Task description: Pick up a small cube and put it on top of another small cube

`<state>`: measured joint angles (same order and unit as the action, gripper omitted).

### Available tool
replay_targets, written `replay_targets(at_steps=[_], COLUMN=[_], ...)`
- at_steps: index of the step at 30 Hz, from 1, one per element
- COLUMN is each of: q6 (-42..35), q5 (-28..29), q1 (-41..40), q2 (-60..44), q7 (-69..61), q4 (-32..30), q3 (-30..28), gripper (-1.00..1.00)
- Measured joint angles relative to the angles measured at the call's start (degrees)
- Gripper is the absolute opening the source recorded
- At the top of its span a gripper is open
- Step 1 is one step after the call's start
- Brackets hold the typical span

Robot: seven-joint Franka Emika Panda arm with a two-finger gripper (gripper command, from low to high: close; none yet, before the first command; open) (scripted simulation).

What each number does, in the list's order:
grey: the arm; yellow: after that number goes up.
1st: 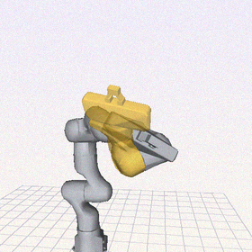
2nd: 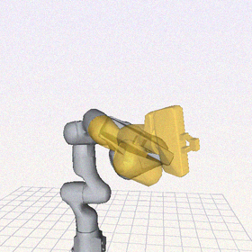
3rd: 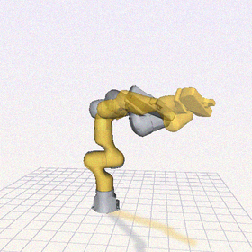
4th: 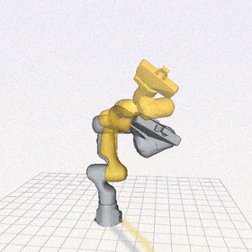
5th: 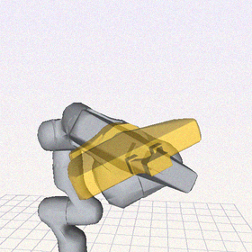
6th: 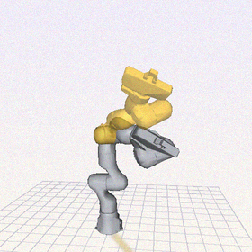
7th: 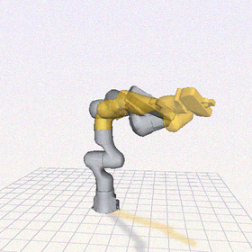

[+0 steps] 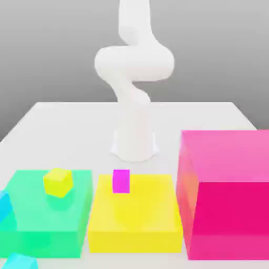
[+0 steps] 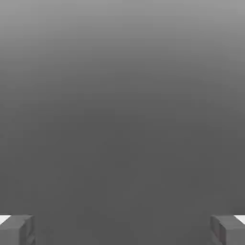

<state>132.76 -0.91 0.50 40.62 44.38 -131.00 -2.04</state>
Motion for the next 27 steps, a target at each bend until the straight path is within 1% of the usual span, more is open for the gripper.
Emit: replay_targets(at_steps=[9,15,21,27], q6=[3.4,5.7,7.9,10.4], q5=[-4.5,-8.4,-11.7,-13.0], q1=[1.2,0.6,-2.2,-4.9], q2=[-19.0,-31.5,-44.0,-56.0], q7=[-6.2,-10.9,-15.3,-18.2], q4=[2.9,4.7,6.6,8.4], q3=[-7.2,-10.8,-12.5,-13.3], gripper=[0.0,0.0,0.0,0.0])
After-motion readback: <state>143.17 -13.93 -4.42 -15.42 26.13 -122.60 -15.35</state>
